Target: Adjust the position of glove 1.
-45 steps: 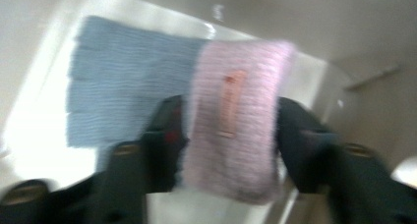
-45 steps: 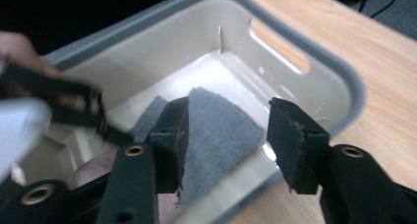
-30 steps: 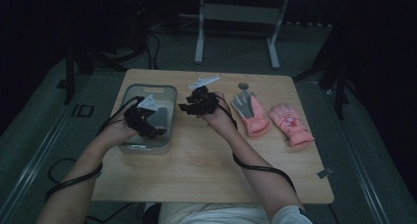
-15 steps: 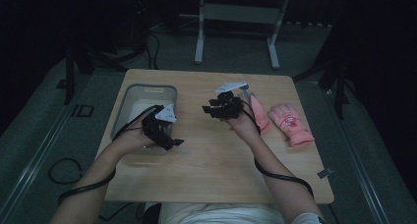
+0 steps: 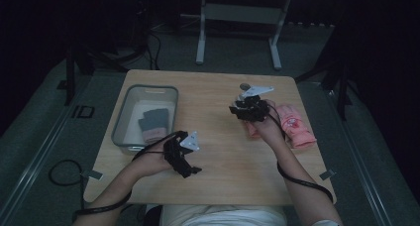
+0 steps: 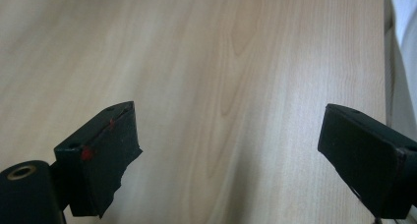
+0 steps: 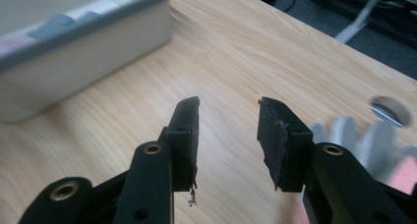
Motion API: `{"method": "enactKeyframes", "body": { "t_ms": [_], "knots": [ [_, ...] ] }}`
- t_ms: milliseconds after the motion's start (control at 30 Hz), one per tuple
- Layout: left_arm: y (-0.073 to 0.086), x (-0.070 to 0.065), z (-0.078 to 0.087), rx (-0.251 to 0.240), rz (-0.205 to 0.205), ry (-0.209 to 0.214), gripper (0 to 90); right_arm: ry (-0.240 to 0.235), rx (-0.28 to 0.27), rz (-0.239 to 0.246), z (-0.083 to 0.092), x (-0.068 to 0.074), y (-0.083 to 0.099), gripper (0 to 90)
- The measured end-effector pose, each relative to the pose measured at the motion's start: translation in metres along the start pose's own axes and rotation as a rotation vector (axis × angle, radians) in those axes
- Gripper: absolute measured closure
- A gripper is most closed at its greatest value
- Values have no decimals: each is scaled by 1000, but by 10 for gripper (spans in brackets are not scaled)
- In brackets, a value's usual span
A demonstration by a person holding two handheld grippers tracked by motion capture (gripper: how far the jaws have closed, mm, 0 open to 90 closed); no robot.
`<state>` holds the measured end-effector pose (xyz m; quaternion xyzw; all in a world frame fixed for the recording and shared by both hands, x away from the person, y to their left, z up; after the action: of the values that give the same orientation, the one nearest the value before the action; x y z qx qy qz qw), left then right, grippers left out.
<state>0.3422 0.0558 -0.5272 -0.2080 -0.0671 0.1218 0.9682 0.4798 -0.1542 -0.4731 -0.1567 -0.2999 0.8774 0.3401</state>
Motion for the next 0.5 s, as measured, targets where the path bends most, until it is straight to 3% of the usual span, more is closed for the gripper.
{"method": "enactKeyframes", "body": {
  "t_ms": [233, 300, 367, 400, 500],
  "knots": [
    [9, -14, -30, 37, -1, 19, 81, 60, 26, -4, -4, -28, 20, 593],
    [14, -16, -37, 36, 13, 42, 81, 73, 36, -17, -7, -35, 25, 595],
    [16, -19, -40, 24, 6, 30, 82, 80, 41, -16, -9, -39, 27, 595],
    [18, -22, -43, 12, 9, 50, 84, 98, 62, -16, -15, -46, 30, 598],
    [20, -24, -45, 7, 9, 49, 84, 114, 85, -11, -23, -53, 32, 597]
  ]
}}
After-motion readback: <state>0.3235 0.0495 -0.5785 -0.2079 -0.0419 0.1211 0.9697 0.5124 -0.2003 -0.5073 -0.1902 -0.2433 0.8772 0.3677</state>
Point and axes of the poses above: each handheld gripper's, and its own axes: z roughly backward along the jaws, y roughly out of its underside, x roughly to its left, the point moved 5 cm from there along -z, roughly forward along the jaws, and after that the axes turned 13 degrees about x, right-handed, at the moved point
